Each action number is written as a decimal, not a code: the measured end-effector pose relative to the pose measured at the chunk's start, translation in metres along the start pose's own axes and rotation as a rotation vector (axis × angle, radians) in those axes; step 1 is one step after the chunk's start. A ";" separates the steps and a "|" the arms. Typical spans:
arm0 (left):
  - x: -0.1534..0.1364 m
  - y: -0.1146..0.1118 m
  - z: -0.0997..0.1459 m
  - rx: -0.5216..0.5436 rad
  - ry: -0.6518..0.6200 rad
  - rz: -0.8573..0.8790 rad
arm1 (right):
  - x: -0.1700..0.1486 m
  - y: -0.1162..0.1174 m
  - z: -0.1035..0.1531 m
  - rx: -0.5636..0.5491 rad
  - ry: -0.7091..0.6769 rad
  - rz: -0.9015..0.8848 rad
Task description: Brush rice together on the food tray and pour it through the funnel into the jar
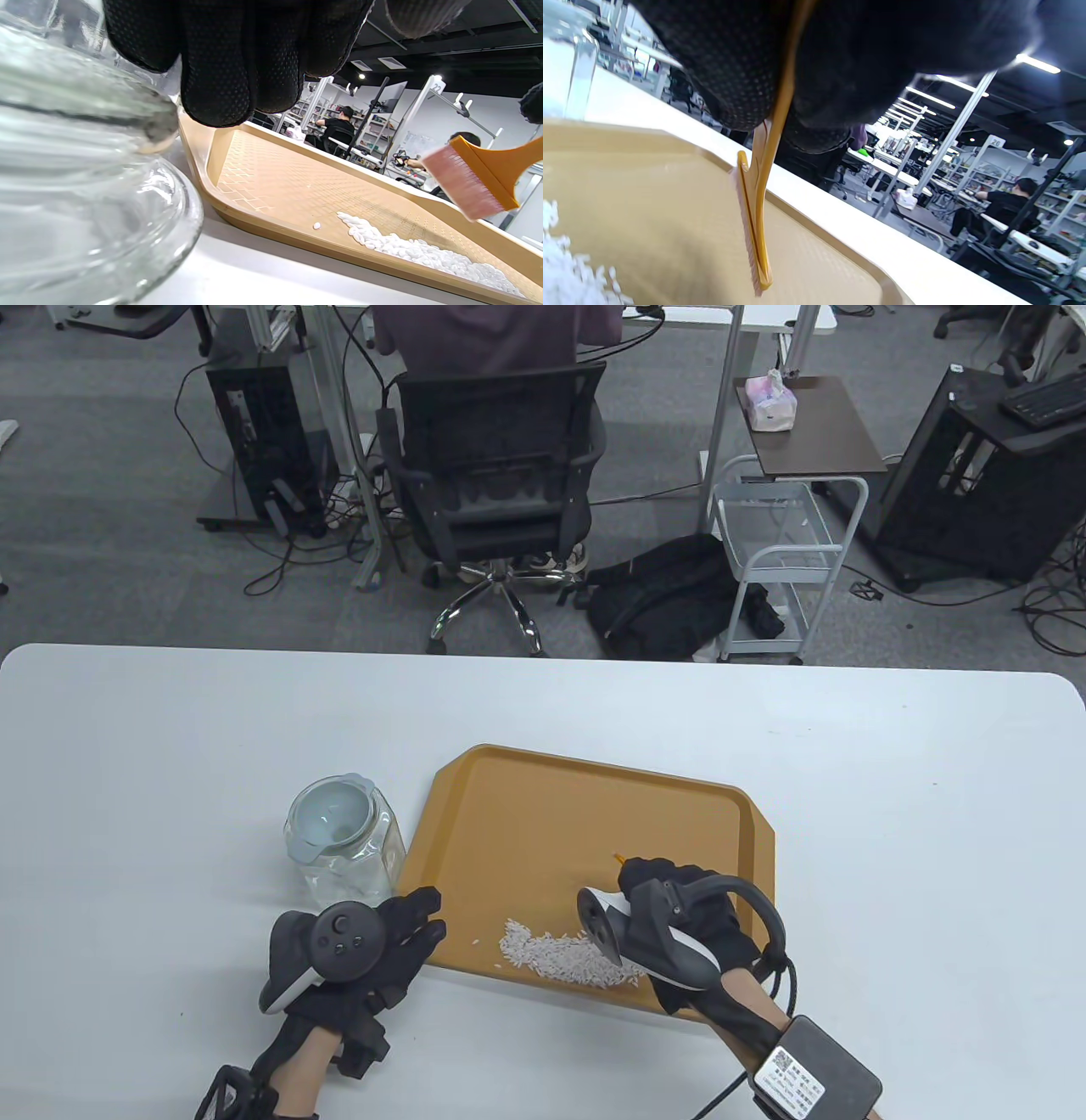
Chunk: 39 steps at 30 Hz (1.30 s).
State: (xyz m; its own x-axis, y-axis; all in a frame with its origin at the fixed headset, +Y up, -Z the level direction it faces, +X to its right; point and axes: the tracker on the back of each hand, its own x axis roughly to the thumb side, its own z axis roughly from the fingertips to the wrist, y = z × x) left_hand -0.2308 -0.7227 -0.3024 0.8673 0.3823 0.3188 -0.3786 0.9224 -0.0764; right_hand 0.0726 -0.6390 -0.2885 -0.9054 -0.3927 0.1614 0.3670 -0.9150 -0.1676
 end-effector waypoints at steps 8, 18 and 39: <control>0.002 -0.004 -0.001 -0.031 -0.014 -0.001 | 0.016 0.017 0.001 0.073 -0.009 0.151; 0.001 -0.004 0.000 -0.025 -0.022 0.010 | 0.074 0.008 -0.012 0.017 -0.058 0.135; -0.011 0.009 0.005 0.074 0.085 -0.005 | 0.147 -0.045 -0.045 -0.183 -0.167 -0.074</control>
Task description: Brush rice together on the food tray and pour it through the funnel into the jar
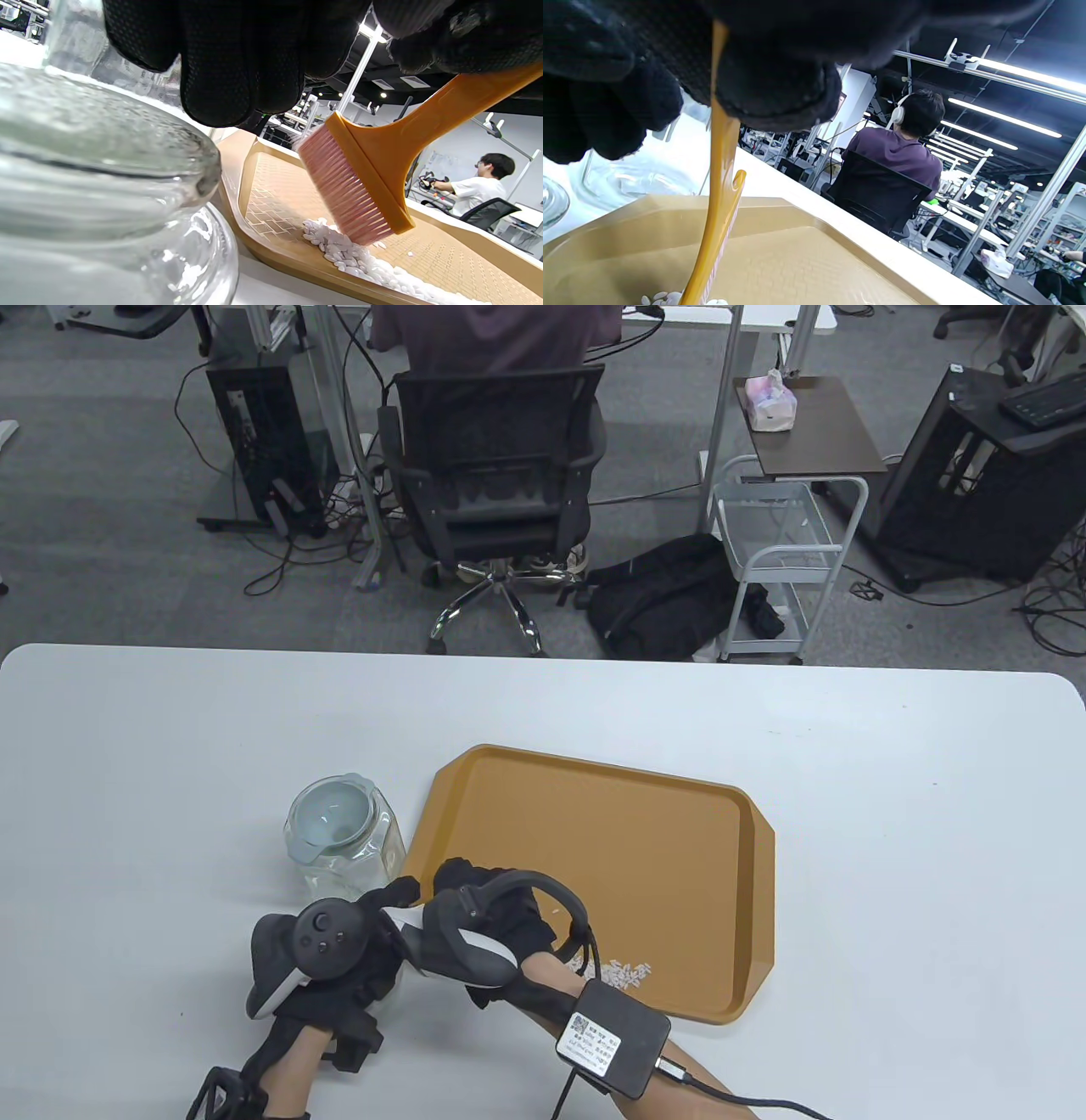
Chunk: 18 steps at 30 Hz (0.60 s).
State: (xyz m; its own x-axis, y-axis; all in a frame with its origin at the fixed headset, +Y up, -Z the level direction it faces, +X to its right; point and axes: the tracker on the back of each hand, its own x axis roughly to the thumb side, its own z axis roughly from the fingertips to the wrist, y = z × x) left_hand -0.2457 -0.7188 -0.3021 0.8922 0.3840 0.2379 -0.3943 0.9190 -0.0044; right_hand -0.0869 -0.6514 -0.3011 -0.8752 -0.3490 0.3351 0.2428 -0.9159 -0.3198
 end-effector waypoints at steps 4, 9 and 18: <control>0.002 -0.002 0.000 -0.009 -0.006 -0.006 | -0.023 -0.003 0.018 -0.019 0.005 -0.002; 0.003 -0.002 0.000 -0.016 -0.003 -0.010 | -0.059 0.005 0.047 0.077 0.061 0.127; 0.003 0.002 0.002 0.013 -0.013 0.016 | -0.086 0.026 0.079 0.244 0.195 0.315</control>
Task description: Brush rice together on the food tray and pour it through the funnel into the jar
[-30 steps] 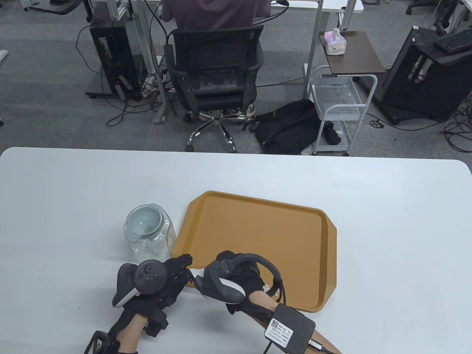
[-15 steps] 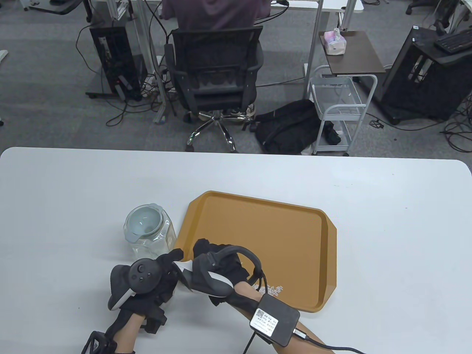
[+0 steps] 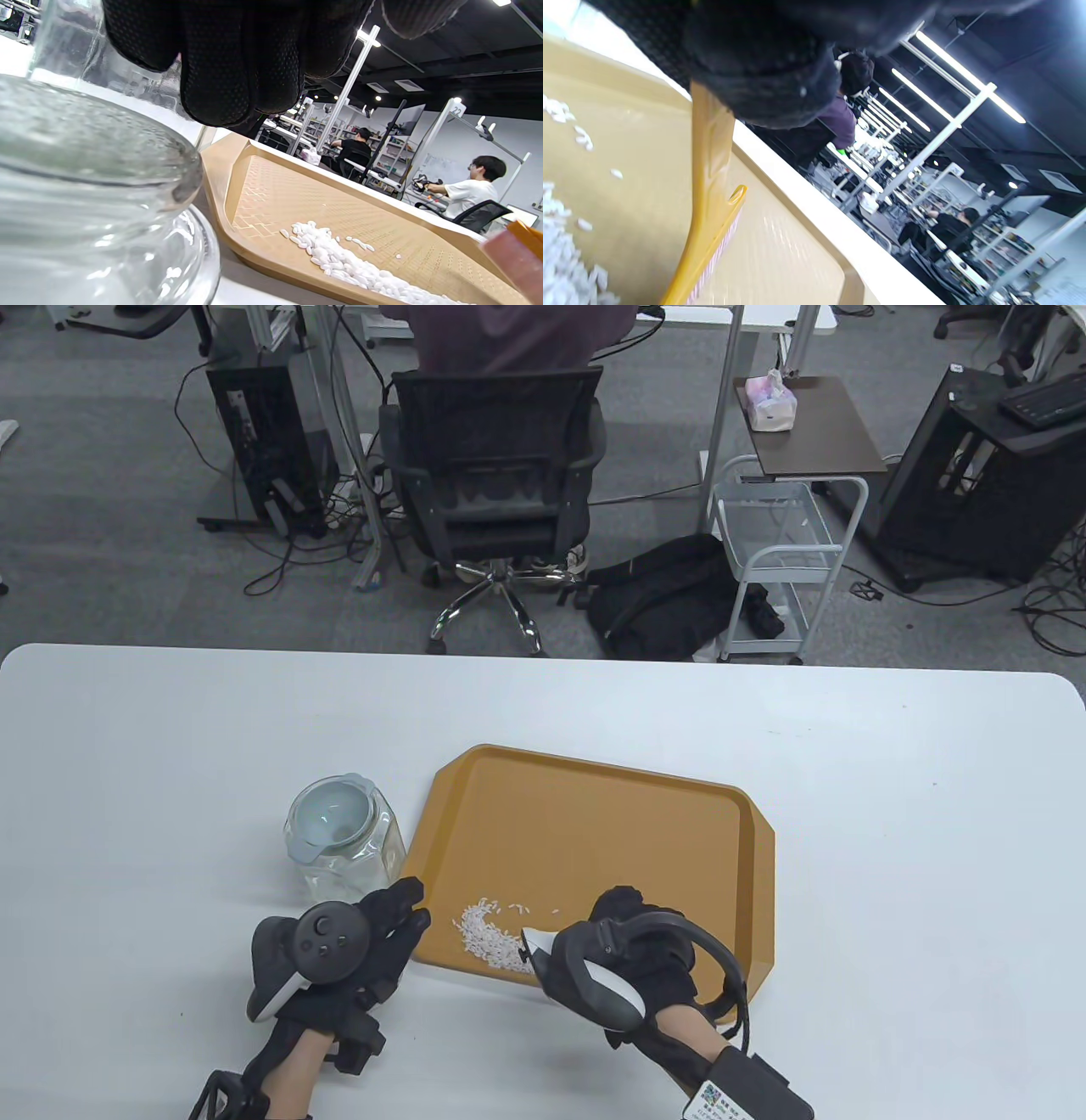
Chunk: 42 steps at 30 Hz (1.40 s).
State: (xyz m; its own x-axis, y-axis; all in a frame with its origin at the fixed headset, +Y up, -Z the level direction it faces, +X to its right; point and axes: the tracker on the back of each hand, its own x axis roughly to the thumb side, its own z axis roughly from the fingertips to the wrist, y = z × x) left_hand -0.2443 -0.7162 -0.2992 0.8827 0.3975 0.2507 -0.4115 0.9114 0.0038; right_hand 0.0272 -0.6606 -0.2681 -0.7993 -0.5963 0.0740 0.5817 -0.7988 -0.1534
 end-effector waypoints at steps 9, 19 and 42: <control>-0.001 0.001 0.001 0.005 0.001 0.007 | 0.026 -0.011 -0.012 0.025 -0.034 -0.061; -0.009 0.003 0.000 -0.001 0.032 0.025 | 0.055 -0.044 -0.047 0.017 -0.067 -0.155; -0.007 -0.003 -0.002 -0.031 0.003 0.028 | -0.020 -0.048 -0.024 0.011 -0.068 -0.287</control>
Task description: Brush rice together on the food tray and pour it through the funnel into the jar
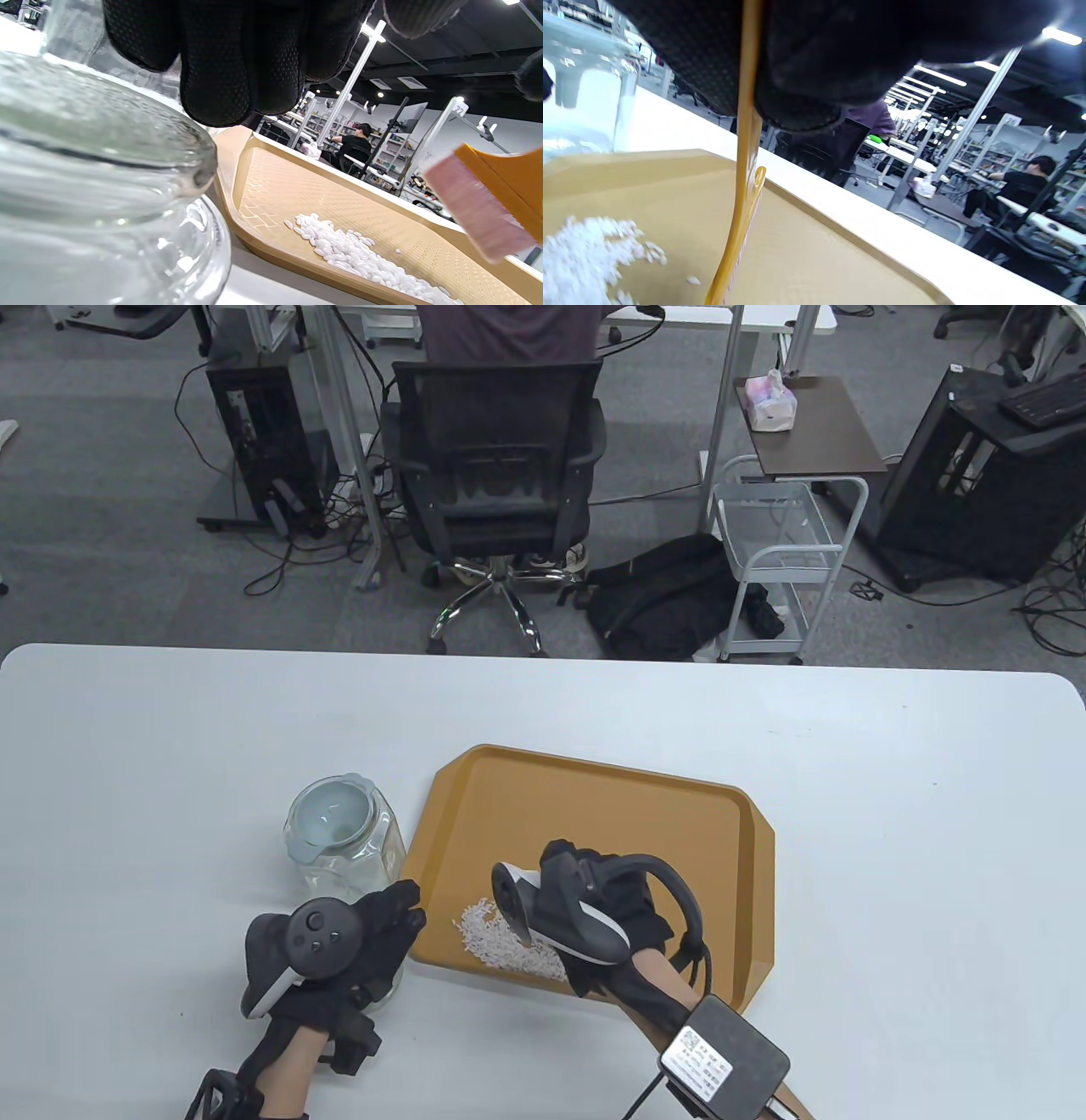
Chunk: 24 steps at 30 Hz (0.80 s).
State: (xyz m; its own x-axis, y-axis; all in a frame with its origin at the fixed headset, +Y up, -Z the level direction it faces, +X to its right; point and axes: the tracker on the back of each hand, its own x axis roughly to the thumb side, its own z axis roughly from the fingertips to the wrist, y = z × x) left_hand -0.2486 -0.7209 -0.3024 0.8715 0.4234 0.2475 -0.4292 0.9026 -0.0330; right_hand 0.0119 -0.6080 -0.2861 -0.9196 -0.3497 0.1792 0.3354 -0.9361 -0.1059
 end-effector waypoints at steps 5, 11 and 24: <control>0.002 -0.001 0.000 -0.001 -0.007 -0.007 | 0.006 0.022 0.017 0.037 0.019 0.183; 0.003 -0.002 0.001 -0.002 -0.005 -0.008 | 0.034 0.024 0.017 0.022 -0.035 0.209; 0.002 0.000 0.000 -0.005 -0.003 -0.004 | 0.081 0.007 -0.023 -0.031 -0.048 0.068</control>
State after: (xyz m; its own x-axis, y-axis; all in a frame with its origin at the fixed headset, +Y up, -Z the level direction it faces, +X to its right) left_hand -0.2465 -0.7204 -0.3017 0.8723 0.4199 0.2506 -0.4248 0.9045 -0.0369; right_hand -0.0650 -0.6419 -0.2944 -0.8840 -0.4141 0.2170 0.3892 -0.9090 -0.1492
